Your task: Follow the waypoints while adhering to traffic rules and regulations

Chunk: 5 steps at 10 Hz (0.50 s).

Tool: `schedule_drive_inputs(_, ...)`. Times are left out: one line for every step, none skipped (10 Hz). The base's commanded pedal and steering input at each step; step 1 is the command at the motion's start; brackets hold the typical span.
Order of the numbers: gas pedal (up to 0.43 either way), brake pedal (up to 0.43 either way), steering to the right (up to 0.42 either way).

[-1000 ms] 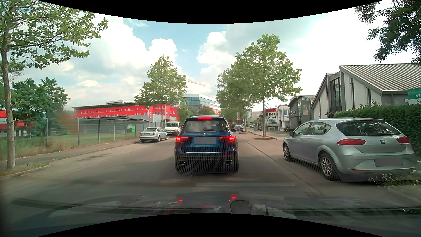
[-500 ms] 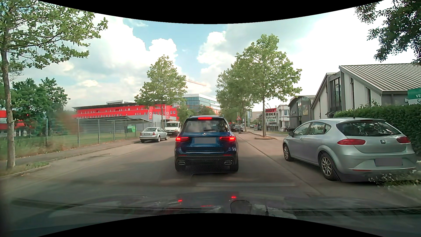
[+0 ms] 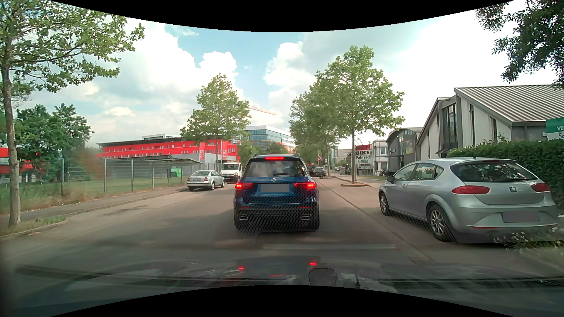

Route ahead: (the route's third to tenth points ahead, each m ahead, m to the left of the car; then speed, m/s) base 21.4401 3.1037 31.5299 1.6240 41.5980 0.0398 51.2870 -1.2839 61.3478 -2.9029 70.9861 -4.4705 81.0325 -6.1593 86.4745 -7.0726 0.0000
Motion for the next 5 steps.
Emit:
schedule_drive_inputs(0.000,0.268,-0.004)
schedule_drive_inputs(0.000,0.268,-0.005)
schedule_drive_inputs(0.000,0.262,-0.005)
schedule_drive_inputs(0.000,0.268,-0.004)
schedule_drive_inputs(0.000,0.262,-0.005)
